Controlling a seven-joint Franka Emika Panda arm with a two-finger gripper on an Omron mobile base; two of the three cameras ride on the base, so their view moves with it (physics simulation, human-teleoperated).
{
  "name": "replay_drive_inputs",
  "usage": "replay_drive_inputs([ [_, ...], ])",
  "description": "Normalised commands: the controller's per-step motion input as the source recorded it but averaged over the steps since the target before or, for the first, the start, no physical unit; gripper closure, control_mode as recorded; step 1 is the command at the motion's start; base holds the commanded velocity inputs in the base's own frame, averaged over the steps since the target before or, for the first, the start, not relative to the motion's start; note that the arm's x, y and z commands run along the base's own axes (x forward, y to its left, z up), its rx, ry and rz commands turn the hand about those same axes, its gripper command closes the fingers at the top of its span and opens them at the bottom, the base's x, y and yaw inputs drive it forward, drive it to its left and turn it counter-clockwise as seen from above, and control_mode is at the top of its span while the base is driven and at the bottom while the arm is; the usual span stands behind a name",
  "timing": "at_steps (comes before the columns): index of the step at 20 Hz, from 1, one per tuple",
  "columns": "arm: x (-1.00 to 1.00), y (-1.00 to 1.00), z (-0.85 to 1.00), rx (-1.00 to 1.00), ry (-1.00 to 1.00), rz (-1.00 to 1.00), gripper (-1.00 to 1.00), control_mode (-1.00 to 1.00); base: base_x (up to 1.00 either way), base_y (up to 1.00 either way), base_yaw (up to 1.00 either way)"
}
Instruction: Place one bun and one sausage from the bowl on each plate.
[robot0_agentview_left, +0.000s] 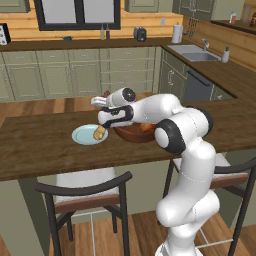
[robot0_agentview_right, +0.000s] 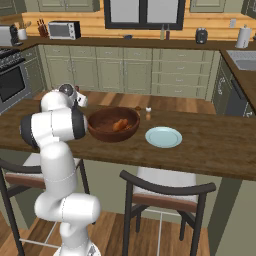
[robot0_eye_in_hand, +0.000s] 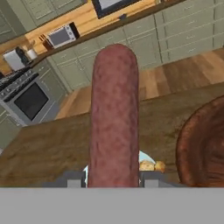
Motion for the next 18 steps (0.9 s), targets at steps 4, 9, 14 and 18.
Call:
replay_drive_inputs([
  [4, -0.16, 1.00, 0.37, -0.37, 0.42, 0.17, 1.00, -1.00, 0.00, 0.00, 0.00],
  [9, -0.01, 0.65, -0.93, -0.43, 0.12, -0.10, 1.00, -1.00, 0.00, 0.00, 0.00],
  [14, 0.00, 1.00, -0.55, -0.15, 0.07, 0.00, 1.00, -1.00, 0.00, 0.00, 0.00],
  [18, 0.00, 0.51, -0.78, -0.13, 0.06, -0.05, 1.00, -1.00, 0.00, 0.00, 0.00],
])
